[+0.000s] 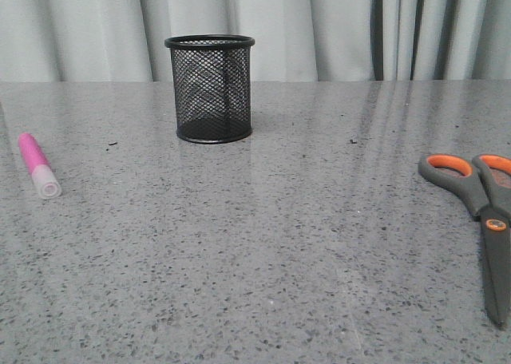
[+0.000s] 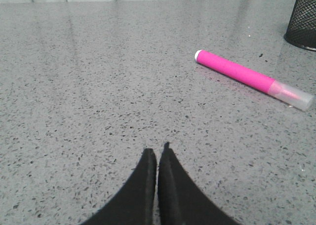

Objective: Put pen and scissors into bin

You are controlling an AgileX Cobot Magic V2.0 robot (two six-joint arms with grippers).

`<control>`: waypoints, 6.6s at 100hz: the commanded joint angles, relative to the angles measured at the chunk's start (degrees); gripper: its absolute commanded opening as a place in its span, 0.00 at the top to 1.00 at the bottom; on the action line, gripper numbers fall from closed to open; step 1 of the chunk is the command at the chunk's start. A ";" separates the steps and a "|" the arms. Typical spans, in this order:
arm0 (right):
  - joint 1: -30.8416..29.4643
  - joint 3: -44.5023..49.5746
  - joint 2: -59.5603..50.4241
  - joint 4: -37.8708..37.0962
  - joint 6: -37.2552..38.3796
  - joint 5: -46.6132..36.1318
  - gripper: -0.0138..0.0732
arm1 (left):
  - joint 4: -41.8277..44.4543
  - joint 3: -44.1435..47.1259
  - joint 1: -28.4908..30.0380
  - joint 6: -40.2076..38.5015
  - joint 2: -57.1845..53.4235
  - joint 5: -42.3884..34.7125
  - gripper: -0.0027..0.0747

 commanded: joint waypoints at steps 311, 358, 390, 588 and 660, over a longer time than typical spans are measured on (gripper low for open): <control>19.39 -31.91 31.56 -8.99 32.52 12.75 0.32 | -7.87 -66.58 -8.68 -19.54 94.78 31.08 0.94; 19.39 -31.91 31.56 -8.99 32.52 13.22 0.32 | -44.61 -77.71 -20.19 19.02 83.83 -15.04 0.99; 19.39 -31.91 31.56 -9.60 32.52 11.54 0.32 | -44.27 -79.83 -28.53 23.77 93.12 -21.41 0.99; 29.88 -60.30 85.09 -0.62 34.24 38.05 0.32 | -35.21 -78.46 -28.29 23.77 61.42 -4.69 0.40; 31.62 -81.31 89.06 -13.54 31.66 18.36 0.93 | -28.31 -71.06 -28.29 23.77 35.85 -3.35 0.41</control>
